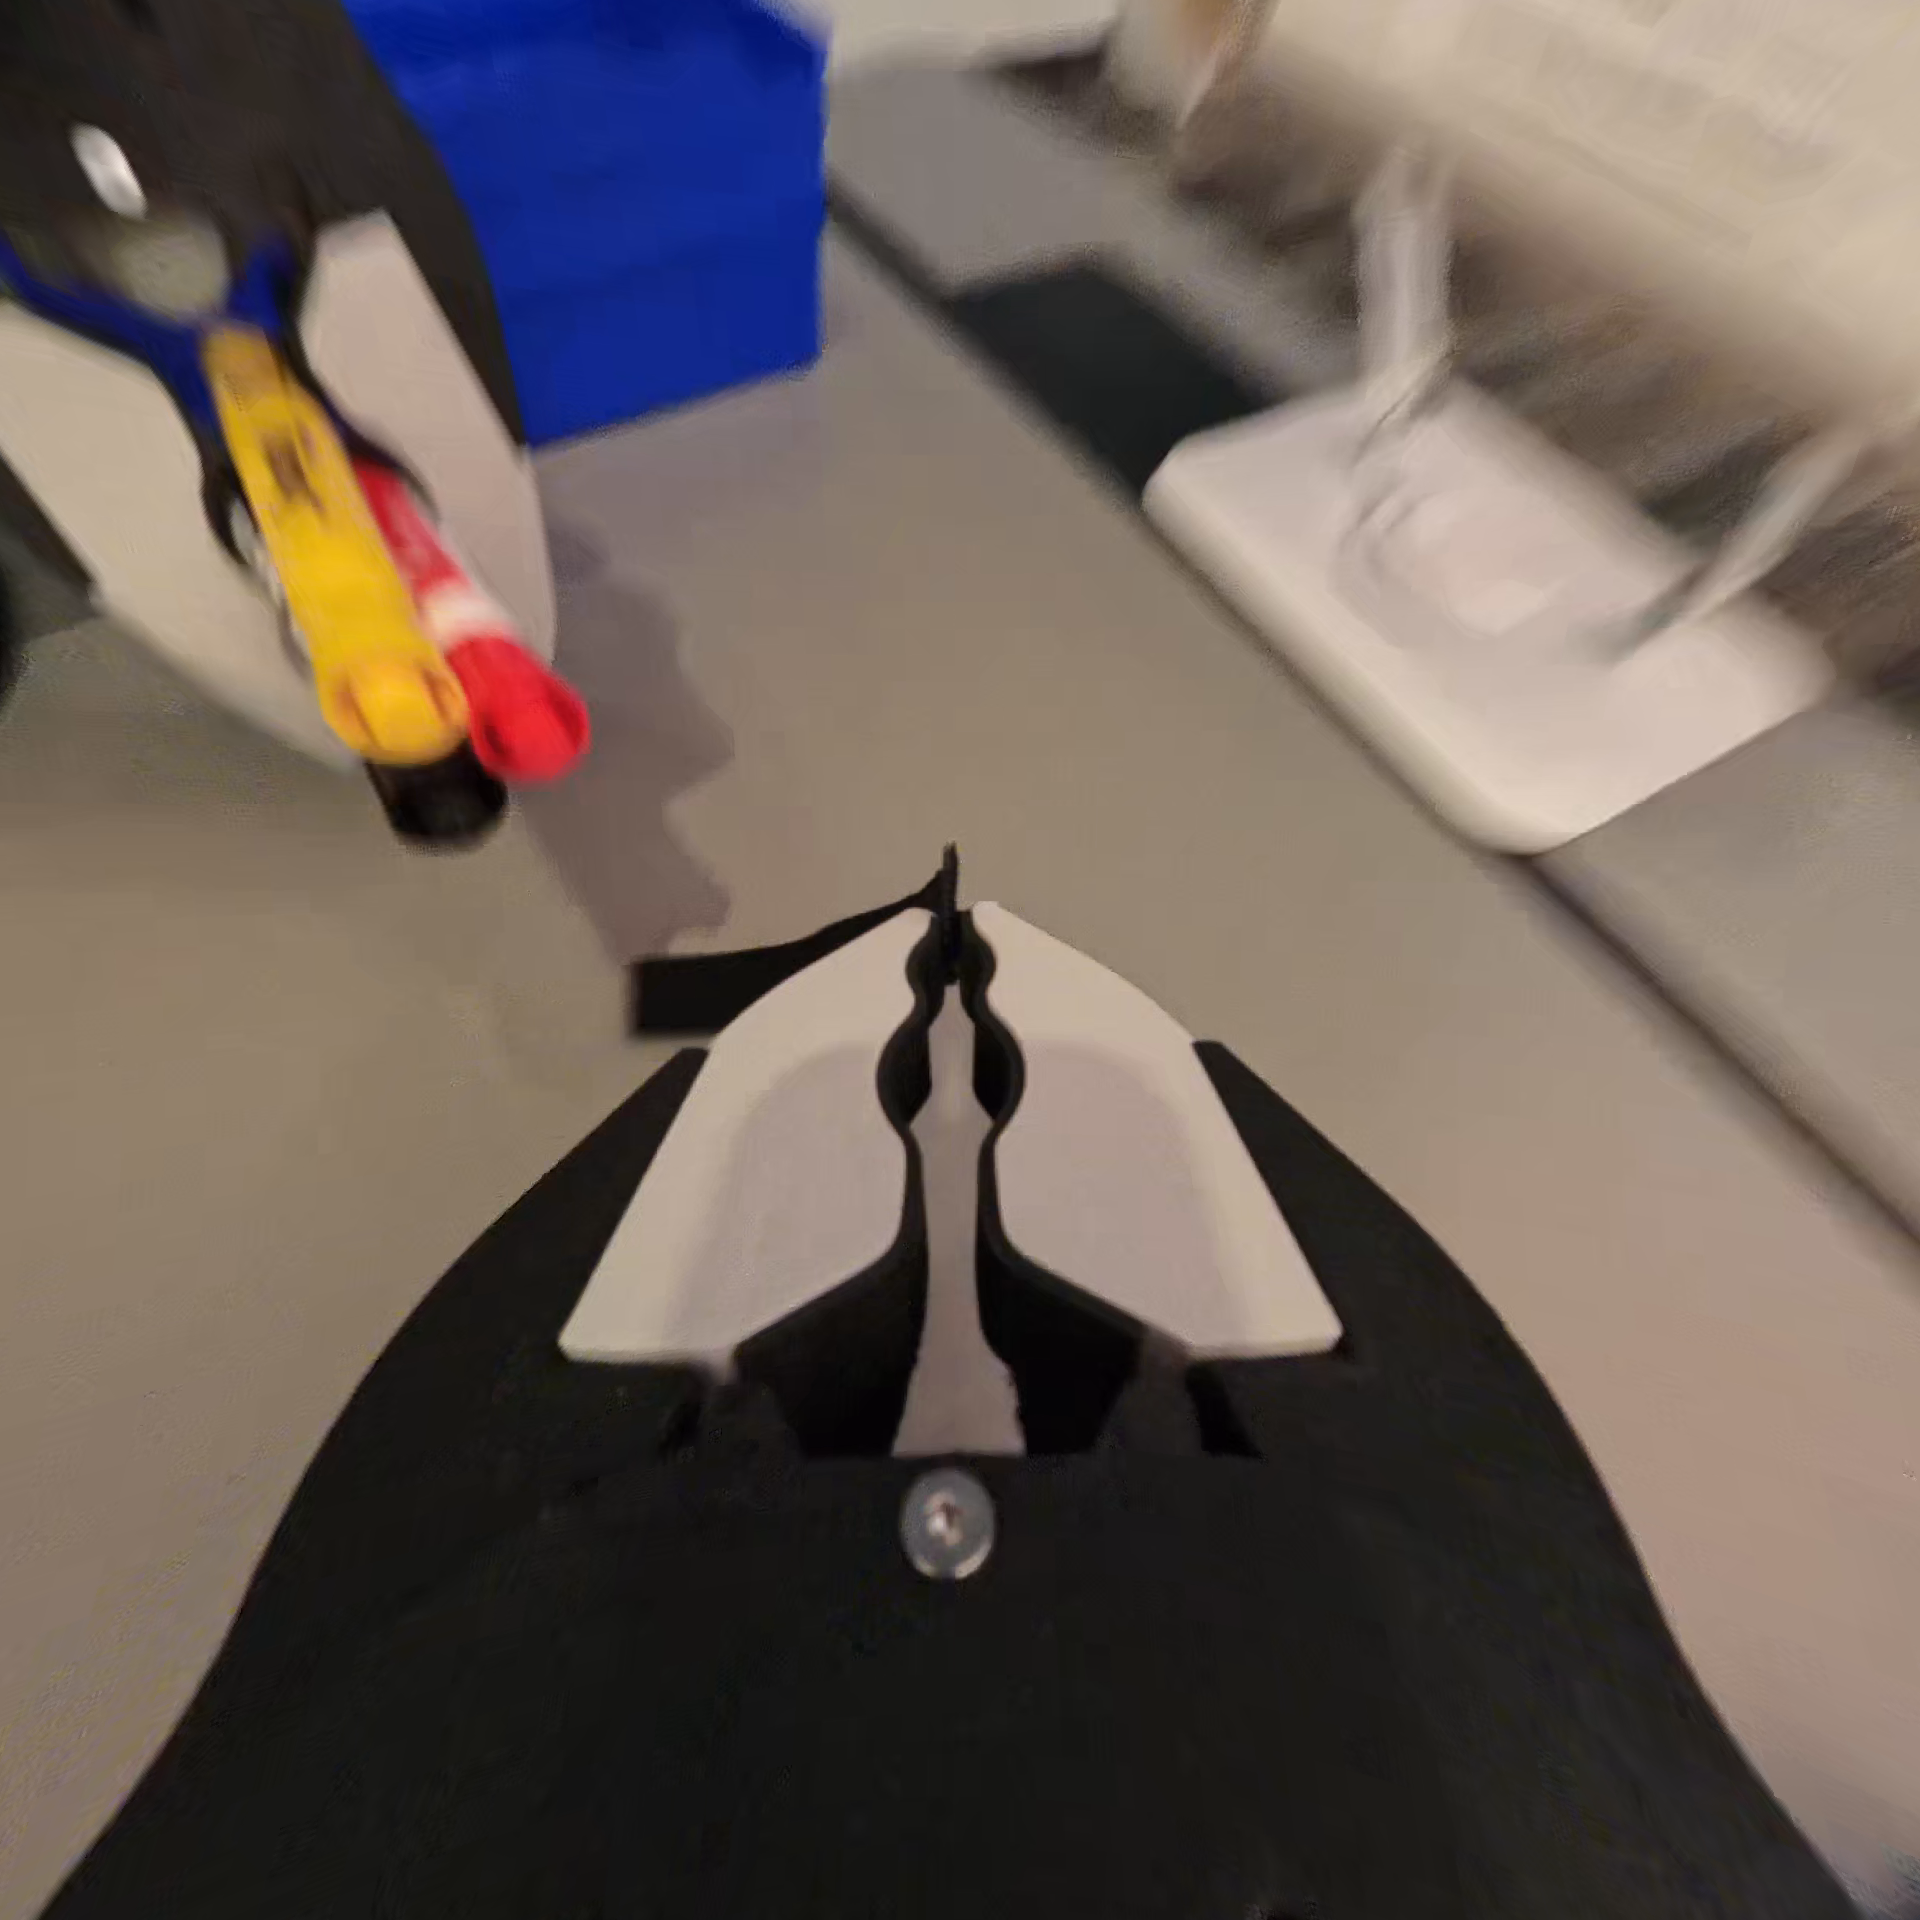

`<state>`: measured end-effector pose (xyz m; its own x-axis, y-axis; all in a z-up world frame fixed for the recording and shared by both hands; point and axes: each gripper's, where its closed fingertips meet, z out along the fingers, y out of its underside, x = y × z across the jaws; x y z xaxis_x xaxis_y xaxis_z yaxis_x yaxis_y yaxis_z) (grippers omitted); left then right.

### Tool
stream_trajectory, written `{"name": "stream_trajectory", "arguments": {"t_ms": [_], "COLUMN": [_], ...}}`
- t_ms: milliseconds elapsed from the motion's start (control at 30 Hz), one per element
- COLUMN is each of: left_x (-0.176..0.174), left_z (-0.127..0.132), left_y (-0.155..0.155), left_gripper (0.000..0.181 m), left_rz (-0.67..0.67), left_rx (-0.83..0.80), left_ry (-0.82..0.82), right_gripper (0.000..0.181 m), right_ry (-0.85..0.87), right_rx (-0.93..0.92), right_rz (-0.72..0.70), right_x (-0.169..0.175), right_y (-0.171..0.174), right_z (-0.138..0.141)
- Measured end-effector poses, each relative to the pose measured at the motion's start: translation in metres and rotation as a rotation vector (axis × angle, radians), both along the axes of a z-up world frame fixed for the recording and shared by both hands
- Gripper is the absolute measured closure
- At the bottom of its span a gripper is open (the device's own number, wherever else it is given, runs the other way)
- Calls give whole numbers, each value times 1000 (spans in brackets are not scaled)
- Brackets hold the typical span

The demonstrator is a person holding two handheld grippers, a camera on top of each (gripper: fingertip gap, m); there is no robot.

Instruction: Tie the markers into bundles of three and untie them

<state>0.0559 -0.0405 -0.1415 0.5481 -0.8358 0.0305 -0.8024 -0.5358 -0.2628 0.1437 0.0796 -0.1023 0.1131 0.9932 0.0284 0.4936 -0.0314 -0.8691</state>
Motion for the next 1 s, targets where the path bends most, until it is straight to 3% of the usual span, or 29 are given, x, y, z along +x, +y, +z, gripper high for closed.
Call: {"name": "stream_trajectory", "arguments": {"t_ms": [100,200,500,667,1000], "left_x": [6,9,6,7,11], "left_z": [-3,-3,8,20,24], "left_y": [2,4,13,16,9], "left_gripper": [139,139,138,138,138], "left_rz": [-8,-11,16,13,-8], "left_rx": [-6,2,77,144,143], "left_ry": [-20,-21,-18,-1,31], "right_gripper": [178,178,178,178,178], "right_ry": [160,179,270,241,229], "right_rx": [399,753,1063,1179,1160], "right_rz": [-34,-4,185,236,306], "right_x": [0,-5,-27,-37,-47], "right_y": [-10,-43,-122,-139,-152], "right_z": [70,98,94,83,62]}}
